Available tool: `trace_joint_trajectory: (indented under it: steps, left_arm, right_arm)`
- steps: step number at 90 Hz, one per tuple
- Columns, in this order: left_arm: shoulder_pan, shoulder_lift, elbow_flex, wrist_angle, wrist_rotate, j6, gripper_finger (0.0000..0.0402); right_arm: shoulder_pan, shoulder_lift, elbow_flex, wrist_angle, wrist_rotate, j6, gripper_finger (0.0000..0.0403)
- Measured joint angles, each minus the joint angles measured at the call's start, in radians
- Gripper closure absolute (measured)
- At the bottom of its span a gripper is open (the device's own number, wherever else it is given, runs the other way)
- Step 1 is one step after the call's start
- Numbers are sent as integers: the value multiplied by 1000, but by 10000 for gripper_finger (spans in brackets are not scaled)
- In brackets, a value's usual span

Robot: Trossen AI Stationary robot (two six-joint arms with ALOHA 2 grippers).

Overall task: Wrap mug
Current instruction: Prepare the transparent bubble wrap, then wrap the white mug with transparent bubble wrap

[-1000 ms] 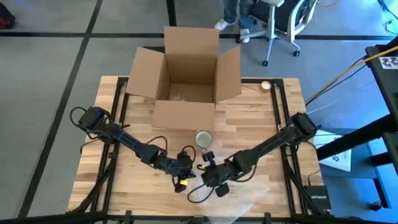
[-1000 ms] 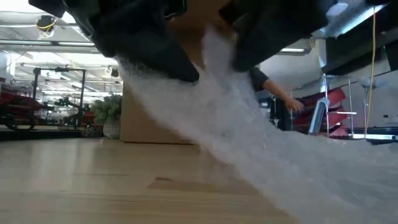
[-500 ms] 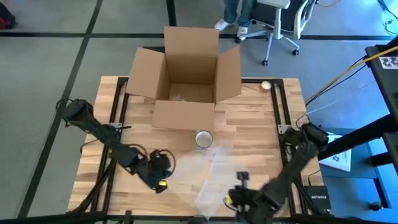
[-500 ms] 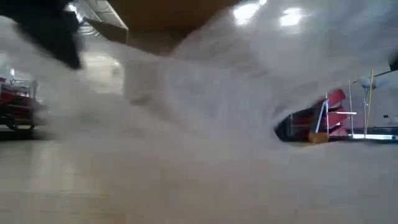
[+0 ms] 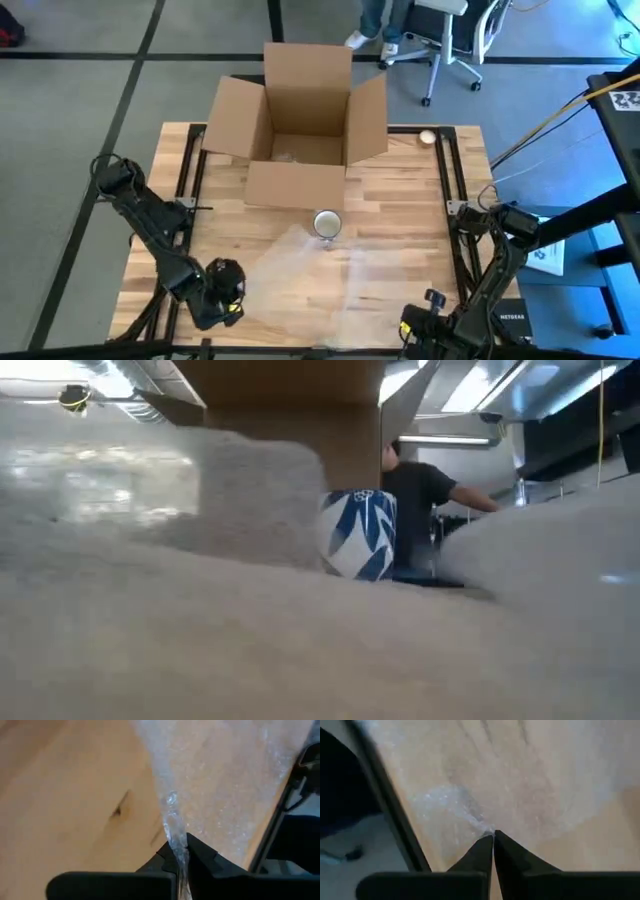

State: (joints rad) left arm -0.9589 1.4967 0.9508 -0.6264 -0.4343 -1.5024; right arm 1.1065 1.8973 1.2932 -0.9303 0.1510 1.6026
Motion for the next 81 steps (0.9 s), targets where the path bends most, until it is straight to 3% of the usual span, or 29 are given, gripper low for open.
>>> trace_joint_trajectory:
  steps: [19, 31, 46, 54, 62, 71, 81]
  left_arm:
    - [-48, 0, 0, -14, -82, -42, 401]
    - [-32, 0, 0, -38, -31, -44, 383]
    - [-14, 0, 0, -84, 10, -14, 326]
    - [-7, -4, 0, -92, 10, -9, 293]
    - [-6, -35, 0, -99, 8, 19, 264]
    - [-7, -110, 0, -109, 4, 46, 241]
    - [-9, -186, 0, -181, -48, 68, 232]
  right_arm:
    - [-12, -9, -15, -55, -130, 150, 366]
    - [-15, -44, -15, -57, -205, 194, 302]
    - [-13, -111, -14, -57, -216, 233, 211]
    - [-26, -154, -14, -20, -123, 227, 173]
    - [-44, -186, -14, 38, 52, 147, 147]
    - [-77, -212, -13, 79, 271, 19, 132]
    - [-153, -213, -12, 87, 439, -118, 130]
